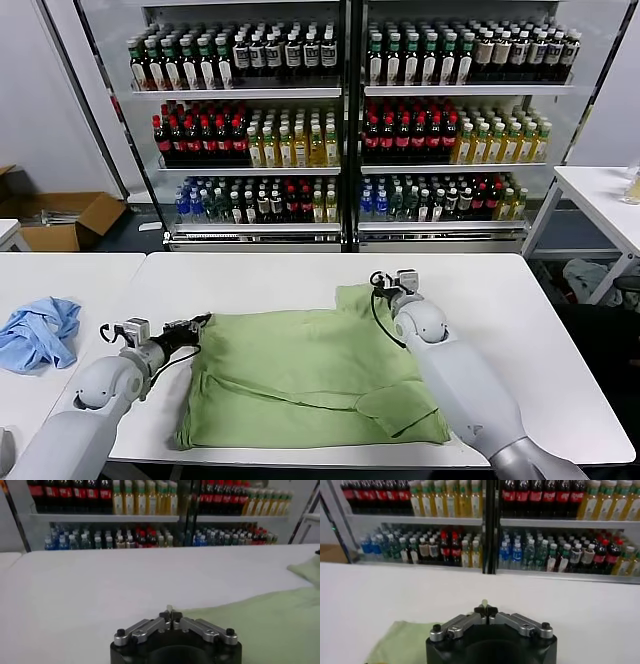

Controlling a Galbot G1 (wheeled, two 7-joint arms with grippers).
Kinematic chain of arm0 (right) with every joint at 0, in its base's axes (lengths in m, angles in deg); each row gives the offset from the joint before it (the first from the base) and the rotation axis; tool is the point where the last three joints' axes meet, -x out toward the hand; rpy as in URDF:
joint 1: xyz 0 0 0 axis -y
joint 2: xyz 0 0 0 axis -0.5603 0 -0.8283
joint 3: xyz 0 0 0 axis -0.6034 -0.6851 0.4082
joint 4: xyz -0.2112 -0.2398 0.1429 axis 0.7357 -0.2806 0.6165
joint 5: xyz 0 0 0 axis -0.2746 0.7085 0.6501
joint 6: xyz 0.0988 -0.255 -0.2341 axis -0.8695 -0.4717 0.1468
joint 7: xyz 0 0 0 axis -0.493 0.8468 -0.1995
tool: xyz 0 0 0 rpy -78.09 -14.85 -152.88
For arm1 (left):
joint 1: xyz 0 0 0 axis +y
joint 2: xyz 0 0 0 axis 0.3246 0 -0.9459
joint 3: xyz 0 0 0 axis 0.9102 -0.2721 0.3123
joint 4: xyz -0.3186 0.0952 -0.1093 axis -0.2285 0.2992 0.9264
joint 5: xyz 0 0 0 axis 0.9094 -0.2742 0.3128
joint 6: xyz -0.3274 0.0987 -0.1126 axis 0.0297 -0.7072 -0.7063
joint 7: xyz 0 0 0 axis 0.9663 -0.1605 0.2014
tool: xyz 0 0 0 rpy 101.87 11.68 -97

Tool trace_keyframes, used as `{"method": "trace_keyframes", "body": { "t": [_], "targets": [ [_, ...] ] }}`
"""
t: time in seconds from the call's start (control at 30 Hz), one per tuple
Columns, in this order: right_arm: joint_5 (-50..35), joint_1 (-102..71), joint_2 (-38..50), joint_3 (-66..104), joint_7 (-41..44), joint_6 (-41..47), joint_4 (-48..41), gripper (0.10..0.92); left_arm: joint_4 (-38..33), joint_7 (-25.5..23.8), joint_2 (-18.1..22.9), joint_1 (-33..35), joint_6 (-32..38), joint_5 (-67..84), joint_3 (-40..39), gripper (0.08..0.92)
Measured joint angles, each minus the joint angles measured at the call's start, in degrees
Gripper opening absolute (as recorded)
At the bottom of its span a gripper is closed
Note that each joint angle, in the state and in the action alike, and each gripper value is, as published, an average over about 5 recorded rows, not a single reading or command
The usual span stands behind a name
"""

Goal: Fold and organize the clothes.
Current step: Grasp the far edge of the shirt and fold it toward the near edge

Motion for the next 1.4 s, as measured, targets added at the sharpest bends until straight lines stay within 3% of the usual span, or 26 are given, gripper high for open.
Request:
{"method": "trace_keyframes", "body": {
  "t": [0.67, 1.4],
  "targets": [
    [-5.0, -22.6, 11.9, 11.0, -3.1, 4.1, 31.9, 0.106, -11.3, 0.5, -0.8, 12.8, 4.5, 2.6, 6.9, 0.083],
    [-6.1, -42.9, 16.3, 21.9, -3.5, 5.1, 48.7, 0.106, -15.1, -1.9, -1.6, 20.4, 5.0, 2.7, 9.8, 0.083]
  ]
}}
